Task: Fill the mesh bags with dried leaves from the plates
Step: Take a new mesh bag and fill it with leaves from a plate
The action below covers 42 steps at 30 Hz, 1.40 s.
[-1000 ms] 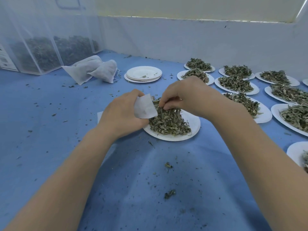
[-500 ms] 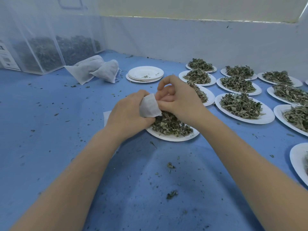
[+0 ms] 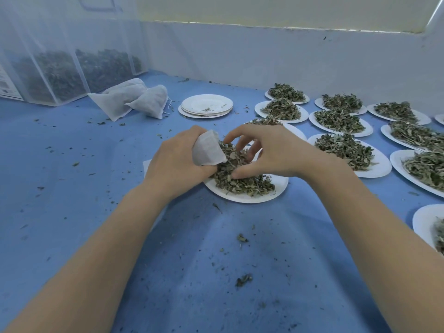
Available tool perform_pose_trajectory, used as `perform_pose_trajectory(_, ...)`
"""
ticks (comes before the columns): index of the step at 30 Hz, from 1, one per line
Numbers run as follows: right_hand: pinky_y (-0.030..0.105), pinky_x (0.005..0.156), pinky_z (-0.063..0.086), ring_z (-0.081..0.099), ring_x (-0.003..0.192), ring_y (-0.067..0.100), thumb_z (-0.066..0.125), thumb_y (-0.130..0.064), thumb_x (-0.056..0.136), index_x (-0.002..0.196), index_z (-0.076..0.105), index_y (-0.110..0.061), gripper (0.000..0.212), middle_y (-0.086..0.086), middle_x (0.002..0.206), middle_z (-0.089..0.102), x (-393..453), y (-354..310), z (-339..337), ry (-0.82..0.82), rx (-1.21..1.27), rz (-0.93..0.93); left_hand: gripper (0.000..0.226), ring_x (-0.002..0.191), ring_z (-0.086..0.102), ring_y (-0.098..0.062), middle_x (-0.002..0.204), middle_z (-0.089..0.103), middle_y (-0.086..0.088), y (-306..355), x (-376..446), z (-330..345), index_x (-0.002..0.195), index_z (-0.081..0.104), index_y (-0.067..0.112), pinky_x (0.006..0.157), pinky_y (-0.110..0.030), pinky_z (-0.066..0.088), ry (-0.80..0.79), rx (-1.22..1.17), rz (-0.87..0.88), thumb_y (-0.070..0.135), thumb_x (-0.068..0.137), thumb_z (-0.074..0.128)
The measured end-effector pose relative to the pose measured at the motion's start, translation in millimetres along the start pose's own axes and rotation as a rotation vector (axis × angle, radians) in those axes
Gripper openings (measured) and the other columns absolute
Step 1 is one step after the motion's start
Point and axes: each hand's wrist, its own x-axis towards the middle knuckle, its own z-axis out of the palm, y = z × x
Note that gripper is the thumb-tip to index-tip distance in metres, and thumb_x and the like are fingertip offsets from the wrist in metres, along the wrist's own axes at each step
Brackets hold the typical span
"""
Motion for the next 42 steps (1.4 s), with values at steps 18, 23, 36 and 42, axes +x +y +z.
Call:
perform_pose_trajectory(18, 0.008, 0.057, 0.043, 0.065, 0.063, 0.004, 0.06, 0.006, 0.067, 0.074, 0.049, -0.026, 0.034, -0.012, 0.075, 0.064, 5, -22, 18, 0.289, 0.263, -0.145, 0.047, 0.079, 0.043, -0.008, 0.084, 0.048, 0.016, 6, -2, 4, 0.104, 0.056, 0.025, 0.061, -0.021, 0.026, 0.034, 0.045, 0.095, 0.04, 0.06, 0.065)
perform_pose_trajectory(23, 0.016, 0.066, 0.048, 0.066, 0.07, 0.005, 0.068, -0.001, 0.075, 0.085, 0.054, -0.026, 0.031, -0.007, 0.082, 0.072, 6, -25, 16, 0.21, 0.443, -0.144, 0.038, 0.079, 0.05, -0.012, 0.079, 0.054, 0.011, 5, -1, 4, 0.096, 0.056, 0.023, 0.067, -0.03, 0.041, 0.086, -0.052, 0.044, 0.036, 0.065, 0.072)
perform_pose_trajectory(36, 0.022, 0.076, 0.053, 0.068, 0.071, 0.002, 0.08, -0.025, 0.071, 0.089, 0.072, -0.027, 0.02, -0.01, 0.079, 0.072, 1, -23, -1, 0.244, 0.262, -0.025, 0.029, 0.081, 0.051, 0.001, 0.086, 0.06, 0.01, 5, 0, 0, 0.088, 0.055, 0.032, 0.065, -0.01, 0.039, 0.147, -0.142, 0.005, 0.034, 0.065, 0.074)
perform_pose_trajectory(42, 0.025, 0.085, 0.05, 0.064, 0.072, 0.0, 0.077, -0.013, 0.07, 0.067, 0.068, -0.04, 0.029, -0.014, 0.072, 0.07, -1, -35, 3, 0.281, 0.108, -0.138, 0.038, 0.085, 0.056, -0.019, 0.089, 0.06, 0.007, 14, -4, 1, 0.1, 0.059, 0.023, 0.076, -0.042, 0.048, 0.127, -0.062, 0.068, 0.032, 0.065, 0.072)
